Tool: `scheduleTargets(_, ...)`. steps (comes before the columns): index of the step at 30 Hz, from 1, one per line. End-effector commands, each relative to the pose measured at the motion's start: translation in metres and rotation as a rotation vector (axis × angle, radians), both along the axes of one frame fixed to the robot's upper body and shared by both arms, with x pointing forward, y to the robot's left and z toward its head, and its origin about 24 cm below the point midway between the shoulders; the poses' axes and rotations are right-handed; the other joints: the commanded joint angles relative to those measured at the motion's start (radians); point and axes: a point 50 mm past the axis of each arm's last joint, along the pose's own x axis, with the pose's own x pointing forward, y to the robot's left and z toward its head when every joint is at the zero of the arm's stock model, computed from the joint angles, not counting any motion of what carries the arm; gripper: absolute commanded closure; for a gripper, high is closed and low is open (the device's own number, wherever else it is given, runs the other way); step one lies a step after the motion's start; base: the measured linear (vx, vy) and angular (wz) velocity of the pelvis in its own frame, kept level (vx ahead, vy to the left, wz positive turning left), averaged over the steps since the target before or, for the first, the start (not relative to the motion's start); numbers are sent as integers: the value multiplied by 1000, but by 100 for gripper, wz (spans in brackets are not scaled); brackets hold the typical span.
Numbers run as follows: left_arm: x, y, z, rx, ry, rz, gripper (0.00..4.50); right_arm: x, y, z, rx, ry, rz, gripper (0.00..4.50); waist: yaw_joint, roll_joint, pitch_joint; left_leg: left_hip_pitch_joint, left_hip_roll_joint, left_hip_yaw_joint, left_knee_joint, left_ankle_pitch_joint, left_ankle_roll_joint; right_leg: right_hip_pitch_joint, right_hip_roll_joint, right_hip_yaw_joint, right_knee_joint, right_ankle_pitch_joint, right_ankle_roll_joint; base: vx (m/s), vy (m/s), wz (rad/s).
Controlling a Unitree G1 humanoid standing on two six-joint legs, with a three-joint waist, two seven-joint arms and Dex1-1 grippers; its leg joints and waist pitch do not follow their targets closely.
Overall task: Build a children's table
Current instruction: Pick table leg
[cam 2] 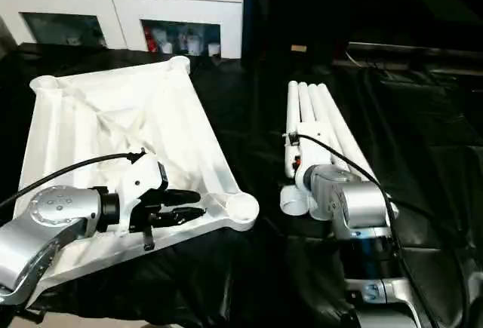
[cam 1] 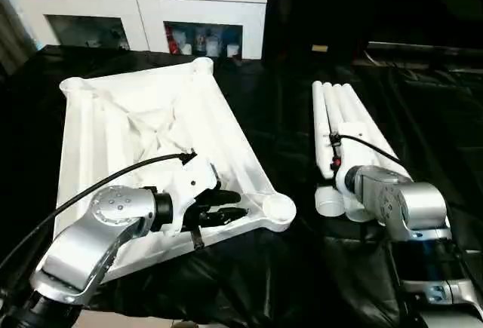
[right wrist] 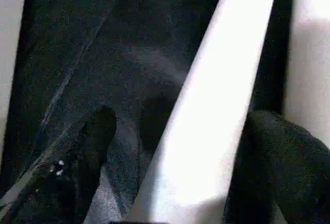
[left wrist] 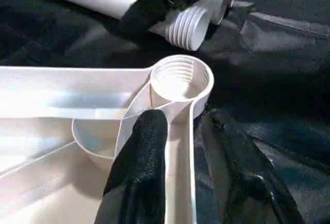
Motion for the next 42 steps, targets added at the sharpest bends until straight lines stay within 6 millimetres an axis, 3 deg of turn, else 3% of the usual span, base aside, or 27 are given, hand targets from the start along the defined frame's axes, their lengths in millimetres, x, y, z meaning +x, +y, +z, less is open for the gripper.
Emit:
scheduleTargets(1, -1, -3, 5, 4, -14, -23, 312, -1, -4, -5, 13, 52, -17, 0, 1, -3, -53, -1, 57, -14, -86, -26, -30, 48, -74, 43, -65, -8, -214, 0, 0, 0)
scheduleTargets(15, -3, -4, 6, 14, -18, -28, 312, 5, -15, -10, 44, 132, -69, 110, 3, -8, -53, -1, 58, -12, -86, -29, -34, 48, -76, 43, -67, -22, -217, 0, 0, 0)
scheduleTargets(30, 1, -4, 8, 24, -61, -22, 312, 9, -22, -7, 115, 117, -123, 236, 6, -4, -53, -1, 59, -13, -86, -34, -34, 48, -76, 43, -67, -14, -220, 0, 0, 0)
scheduleTargets(36, 8, -5, 10, 12, -93, 23, 312, 9, -26, -3, 158, 71, -150, 255, 6, -4, -56, -1, 58, -12, -84, -26, -37, 50, -75, 43, -65, 13, -226, 0, 0, 0)
scheduleTargets(41, 25, -10, 15, -57, -120, 132, 312, 7, -30, 4, 254, 0, -138, 259, 8, 0, -58, -3, 58, -13, -82, -10, -27, 53, -75, 42, -62, 59, -235, 0, 0, 0)
scheduleTargets(42, 32, -12, 18, -89, -119, 177, 286, 7, -31, 7, 271, -46, -111, 259, 8, -3, -58, -3, 58, -12, -80, -10, -25, 54, -75, 42, -63, 61, -237, 0, 0, 0)
